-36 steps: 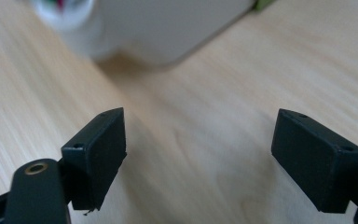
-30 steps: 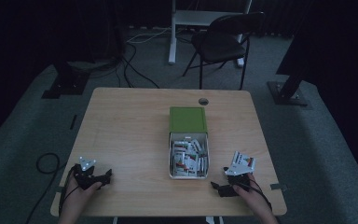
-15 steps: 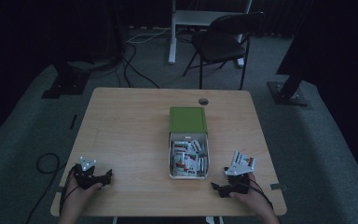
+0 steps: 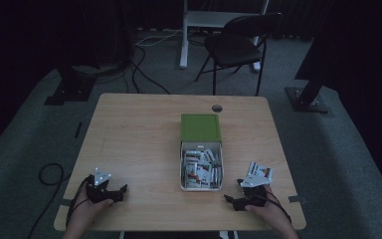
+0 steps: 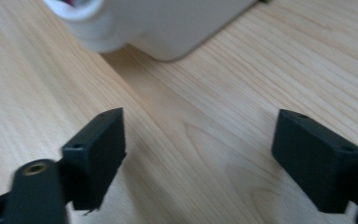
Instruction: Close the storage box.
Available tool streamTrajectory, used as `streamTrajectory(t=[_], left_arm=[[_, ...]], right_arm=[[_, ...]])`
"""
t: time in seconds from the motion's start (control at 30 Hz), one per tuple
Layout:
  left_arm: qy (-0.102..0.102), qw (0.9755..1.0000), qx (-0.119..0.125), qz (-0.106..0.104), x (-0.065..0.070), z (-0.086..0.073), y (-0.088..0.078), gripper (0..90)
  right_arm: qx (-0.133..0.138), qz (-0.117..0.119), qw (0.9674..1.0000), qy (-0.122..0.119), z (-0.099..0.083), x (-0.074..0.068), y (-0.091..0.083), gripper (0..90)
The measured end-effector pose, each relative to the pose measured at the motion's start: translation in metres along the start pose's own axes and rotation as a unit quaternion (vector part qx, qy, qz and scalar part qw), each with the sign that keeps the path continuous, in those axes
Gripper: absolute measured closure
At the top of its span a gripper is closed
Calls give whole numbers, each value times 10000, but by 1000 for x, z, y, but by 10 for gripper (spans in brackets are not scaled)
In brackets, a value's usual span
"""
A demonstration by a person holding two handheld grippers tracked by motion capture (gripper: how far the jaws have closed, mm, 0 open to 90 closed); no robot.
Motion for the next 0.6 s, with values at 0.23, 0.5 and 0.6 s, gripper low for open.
streamTrajectory(t=[0.23, 0.5, 0.6], left_arm=[[266, 9995, 124, -155, 14, 7, -4, 100], [697, 9964, 263, -416, 37, 20, -5, 100], [970, 9936, 353, -463, 47, 27, 0, 100]], right_arm=[[7, -102, 9999, 110, -1, 3, -3, 162], [262, -94, 9996, 73, 1, 3, -15, 134], [334, -102, 9993, 106, 4, 3, -19, 134]])
Point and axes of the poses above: each handheld gripper's, and its own axes: y roughly forward along the jaws, z roughly out of its top, x roughly to its right, the point moved 2 cm from there along y, roughly forward along the jaws, and after that the axes turned 12 degrees about -x, right-handed, at the moved point
